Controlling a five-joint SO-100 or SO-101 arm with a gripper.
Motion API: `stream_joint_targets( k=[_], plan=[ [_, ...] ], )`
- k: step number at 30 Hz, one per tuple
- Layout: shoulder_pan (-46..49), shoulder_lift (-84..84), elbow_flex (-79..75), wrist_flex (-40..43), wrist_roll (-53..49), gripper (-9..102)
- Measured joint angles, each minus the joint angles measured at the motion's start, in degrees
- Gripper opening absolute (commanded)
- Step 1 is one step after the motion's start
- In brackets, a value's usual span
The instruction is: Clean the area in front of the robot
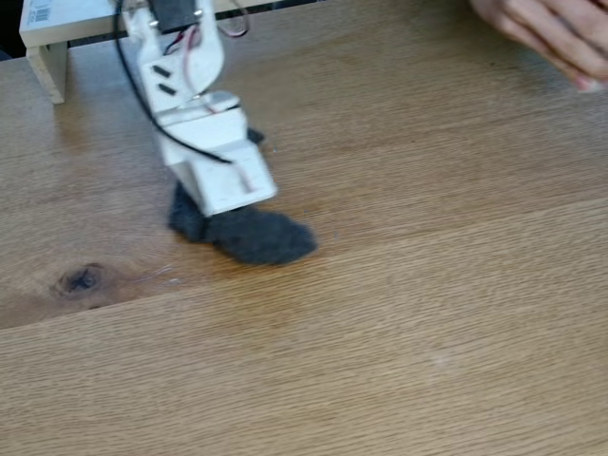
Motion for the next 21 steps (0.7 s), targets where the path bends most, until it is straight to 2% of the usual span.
stream_joint_targets(
  k=[9, 16, 21],
  plan=[
    [18.28, 0.0, 0.0, -5.45, -7.65, 0],
    [16.79, -0.09, 0.09, -15.91, -8.7, 0],
    [14.85, 0.88, 0.09, -18.81, 1.67, 0]
  ],
)
